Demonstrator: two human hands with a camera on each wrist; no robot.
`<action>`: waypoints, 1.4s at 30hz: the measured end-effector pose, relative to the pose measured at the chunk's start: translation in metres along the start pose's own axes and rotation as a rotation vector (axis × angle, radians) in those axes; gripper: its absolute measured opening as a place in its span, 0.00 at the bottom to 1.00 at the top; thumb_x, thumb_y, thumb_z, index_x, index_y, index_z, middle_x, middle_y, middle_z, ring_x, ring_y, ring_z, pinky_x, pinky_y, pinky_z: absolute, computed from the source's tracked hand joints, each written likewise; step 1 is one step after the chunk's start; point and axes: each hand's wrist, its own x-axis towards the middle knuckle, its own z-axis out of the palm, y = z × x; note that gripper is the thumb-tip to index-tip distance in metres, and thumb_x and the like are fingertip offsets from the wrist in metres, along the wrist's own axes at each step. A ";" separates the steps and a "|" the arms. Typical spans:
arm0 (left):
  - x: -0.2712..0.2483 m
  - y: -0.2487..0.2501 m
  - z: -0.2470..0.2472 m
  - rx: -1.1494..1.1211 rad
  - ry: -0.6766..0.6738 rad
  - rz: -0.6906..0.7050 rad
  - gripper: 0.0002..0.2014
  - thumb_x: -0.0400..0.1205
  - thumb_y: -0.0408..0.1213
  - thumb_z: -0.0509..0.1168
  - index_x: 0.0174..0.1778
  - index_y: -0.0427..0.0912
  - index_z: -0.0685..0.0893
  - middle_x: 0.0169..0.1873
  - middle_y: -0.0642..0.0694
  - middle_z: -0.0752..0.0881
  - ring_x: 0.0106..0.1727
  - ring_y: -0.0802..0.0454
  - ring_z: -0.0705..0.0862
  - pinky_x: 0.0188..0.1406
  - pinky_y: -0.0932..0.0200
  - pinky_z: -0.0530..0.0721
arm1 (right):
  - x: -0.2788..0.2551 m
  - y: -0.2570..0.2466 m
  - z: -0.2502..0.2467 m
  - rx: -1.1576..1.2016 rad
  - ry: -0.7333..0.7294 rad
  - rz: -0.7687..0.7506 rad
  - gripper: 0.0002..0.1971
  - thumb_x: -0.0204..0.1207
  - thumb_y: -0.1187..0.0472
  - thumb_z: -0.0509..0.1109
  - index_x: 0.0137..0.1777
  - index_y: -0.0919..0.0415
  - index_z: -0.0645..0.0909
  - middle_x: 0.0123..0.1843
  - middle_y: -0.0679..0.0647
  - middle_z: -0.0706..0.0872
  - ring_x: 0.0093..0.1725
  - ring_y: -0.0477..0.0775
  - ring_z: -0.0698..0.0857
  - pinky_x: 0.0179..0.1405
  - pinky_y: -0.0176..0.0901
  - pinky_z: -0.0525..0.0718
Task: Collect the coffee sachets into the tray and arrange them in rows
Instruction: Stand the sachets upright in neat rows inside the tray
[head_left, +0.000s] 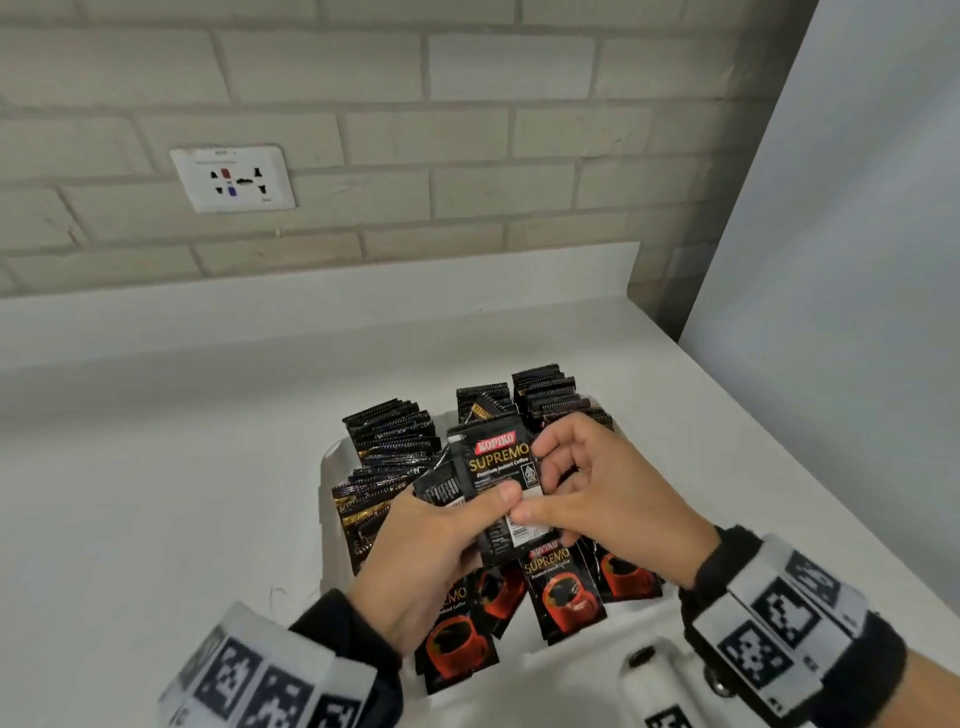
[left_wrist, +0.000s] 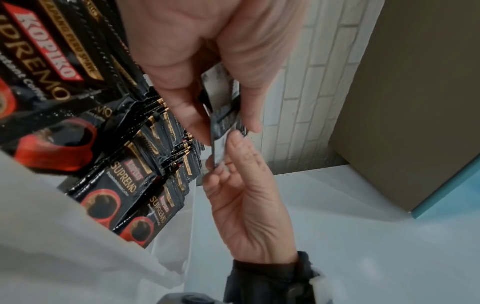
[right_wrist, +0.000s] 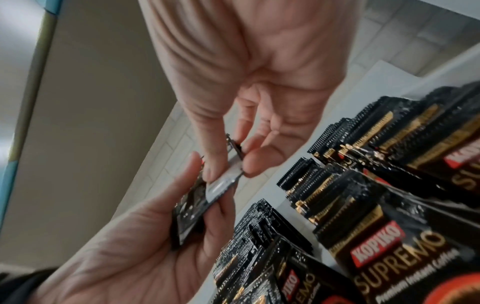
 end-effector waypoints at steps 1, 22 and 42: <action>-0.001 -0.001 0.001 -0.017 0.009 0.003 0.11 0.67 0.33 0.71 0.45 0.39 0.87 0.39 0.42 0.92 0.35 0.51 0.90 0.26 0.65 0.84 | 0.000 0.002 0.000 0.033 -0.001 0.019 0.20 0.63 0.62 0.80 0.48 0.50 0.73 0.39 0.51 0.79 0.24 0.39 0.79 0.25 0.35 0.82; -0.002 0.006 -0.019 -0.227 0.138 0.057 0.09 0.76 0.40 0.65 0.50 0.44 0.83 0.45 0.39 0.91 0.34 0.46 0.90 0.27 0.59 0.89 | 0.013 0.013 0.014 -0.807 -0.455 0.218 0.12 0.77 0.67 0.64 0.51 0.59 0.62 0.31 0.53 0.73 0.18 0.48 0.73 0.11 0.34 0.72; 0.003 0.001 -0.015 -0.269 0.070 -0.006 0.15 0.67 0.30 0.66 0.50 0.34 0.83 0.43 0.37 0.91 0.39 0.47 0.90 0.36 0.53 0.90 | 0.013 -0.007 -0.012 0.025 0.053 0.024 0.10 0.68 0.56 0.76 0.46 0.52 0.79 0.40 0.49 0.84 0.35 0.44 0.83 0.38 0.39 0.85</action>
